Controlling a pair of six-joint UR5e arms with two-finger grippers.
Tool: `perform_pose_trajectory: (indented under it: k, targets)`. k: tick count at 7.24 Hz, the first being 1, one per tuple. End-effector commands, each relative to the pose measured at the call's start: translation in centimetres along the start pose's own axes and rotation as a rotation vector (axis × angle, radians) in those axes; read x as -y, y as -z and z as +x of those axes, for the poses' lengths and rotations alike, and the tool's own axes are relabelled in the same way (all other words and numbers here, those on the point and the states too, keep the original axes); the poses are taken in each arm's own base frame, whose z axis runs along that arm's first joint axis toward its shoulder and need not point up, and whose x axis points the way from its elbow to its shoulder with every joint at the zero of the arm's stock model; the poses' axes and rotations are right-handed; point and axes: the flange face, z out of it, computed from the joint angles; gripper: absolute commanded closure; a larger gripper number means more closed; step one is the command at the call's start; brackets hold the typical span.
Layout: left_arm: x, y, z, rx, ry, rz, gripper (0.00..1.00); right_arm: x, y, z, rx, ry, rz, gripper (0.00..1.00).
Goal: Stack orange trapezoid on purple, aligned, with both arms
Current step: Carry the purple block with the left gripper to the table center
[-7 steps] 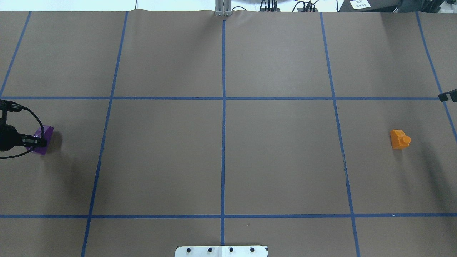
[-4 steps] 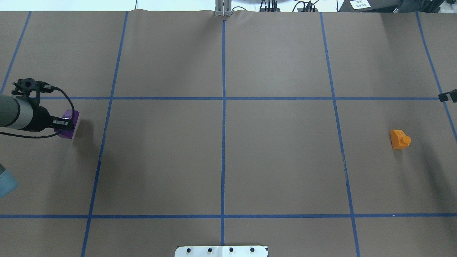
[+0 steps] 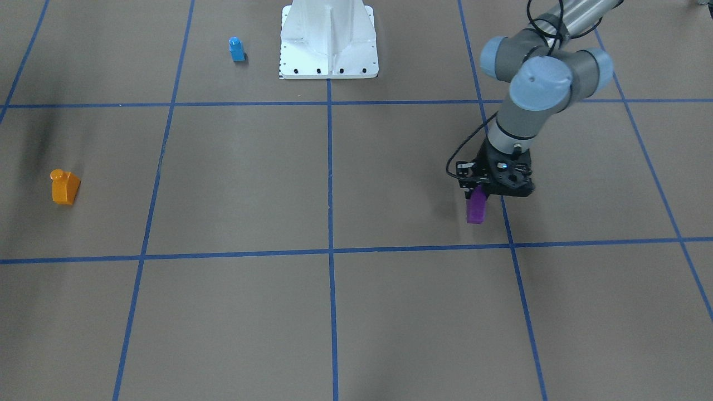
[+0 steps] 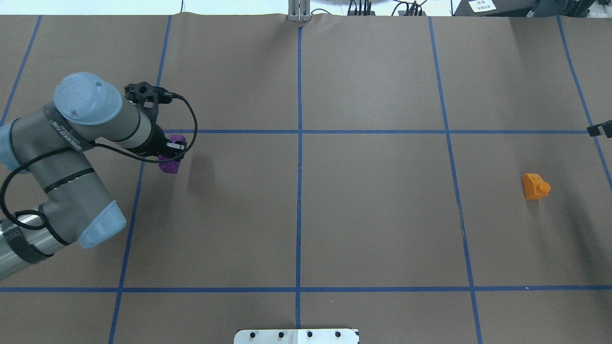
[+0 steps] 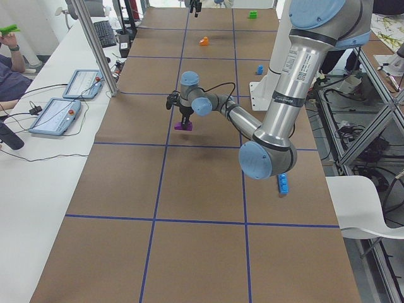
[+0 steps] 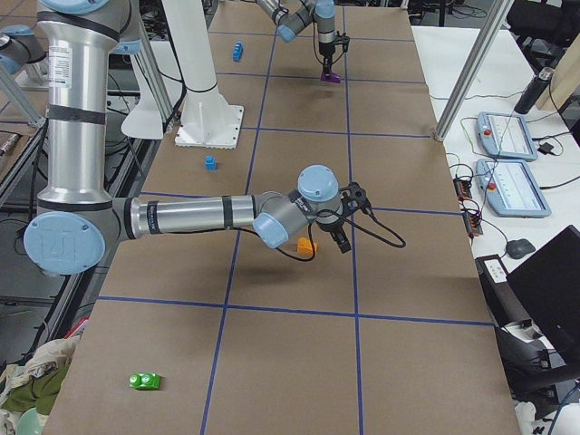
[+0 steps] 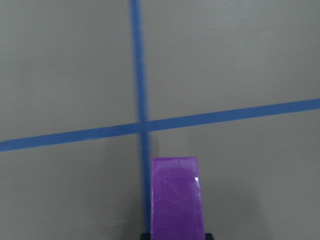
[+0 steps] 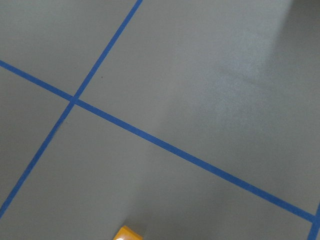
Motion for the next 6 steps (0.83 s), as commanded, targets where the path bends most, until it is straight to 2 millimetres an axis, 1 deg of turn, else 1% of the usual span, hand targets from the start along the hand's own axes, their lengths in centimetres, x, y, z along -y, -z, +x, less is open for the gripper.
perform_pose_trajectory:
  k: [1,2,3,4,5,6]
  targets:
    - [-1.4,0.3,11.5,-0.084,0.056,-0.034,1.0,-0.1,0.0,0.2,-0.005,-0.003,-0.001,0.0]
    - [-1.6,-1.1,16.5,-0.086,0.111,-0.046,1.0,-0.2,-0.1,0.2,-0.007,-0.005,-0.003,0.0]
    - [-1.4,-1.5,21.0,-0.082,0.132,-0.015,1.0,-0.2,-0.2,0.3,-0.007,-0.007,-0.006,0.0]
    - [-2.1,-2.0,24.1,-0.085,0.147,-0.02,1.0,-0.3,-0.2,0.3,-0.004,-0.009,-0.006,0.0]
    - [-1.6,-1.9,25.7,-0.088,0.161,-0.022,1.0,-0.4,-0.2,0.3,-0.003,-0.01,-0.007,0.0]
    - [-1.7,-2.5,26.5,-0.08,0.168,-0.028,1.0,-0.4,-0.2,0.3,-0.003,-0.01,-0.007,0.0]
